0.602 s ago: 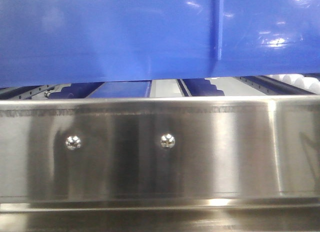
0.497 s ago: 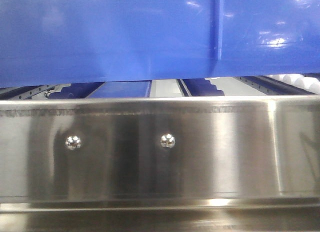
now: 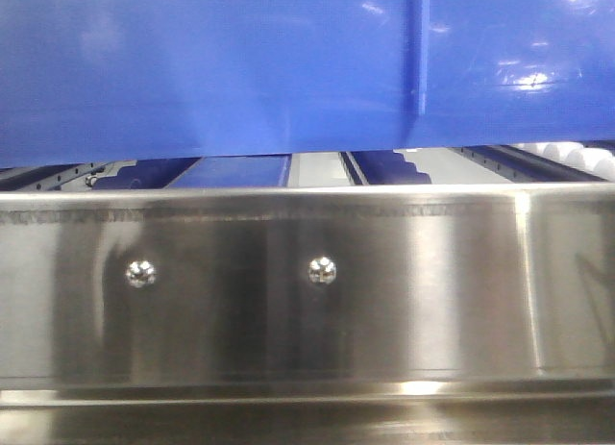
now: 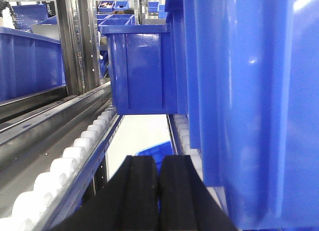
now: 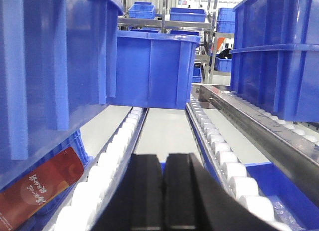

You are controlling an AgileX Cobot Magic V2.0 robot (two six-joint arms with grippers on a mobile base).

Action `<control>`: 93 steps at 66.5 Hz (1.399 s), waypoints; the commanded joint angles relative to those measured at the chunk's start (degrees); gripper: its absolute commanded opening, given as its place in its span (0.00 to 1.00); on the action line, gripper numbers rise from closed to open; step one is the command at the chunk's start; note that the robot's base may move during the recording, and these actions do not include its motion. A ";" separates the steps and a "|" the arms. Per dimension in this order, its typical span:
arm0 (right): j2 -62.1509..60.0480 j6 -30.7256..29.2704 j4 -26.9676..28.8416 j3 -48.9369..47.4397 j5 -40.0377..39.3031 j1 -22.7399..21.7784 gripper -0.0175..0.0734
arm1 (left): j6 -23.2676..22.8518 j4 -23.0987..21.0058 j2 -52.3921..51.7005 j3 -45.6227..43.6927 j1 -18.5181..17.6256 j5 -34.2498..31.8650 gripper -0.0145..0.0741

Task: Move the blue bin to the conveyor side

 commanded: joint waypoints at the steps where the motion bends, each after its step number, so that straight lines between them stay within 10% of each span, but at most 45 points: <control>1: -0.20 -0.38 -0.60 -0.02 -2.96 0.16 0.12 | -0.14 0.11 -0.22 -0.21 -0.37 -1.15 0.16; 34: -0.20 -0.38 1.60 -0.47 -9.29 0.16 0.12 | -0.14 -2.67 -0.22 -0.28 -0.37 -9.28 0.16; 52: 0.35 -0.24 2.48 -24.31 13.85 0.16 0.12 | -0.14 -1.84 2.85 -24.86 -0.37 15.48 0.17; 76: 15.43 -0.24 2.48 -42.10 15.94 0.29 0.83 | -0.14 -1.84 18.59 -47.98 -1.21 27.11 0.66; 93: 24.88 -0.24 2.48 -46.76 16.34 1.22 0.81 | -0.14 -1.61 25.40 -51.34 -5.56 26.65 0.84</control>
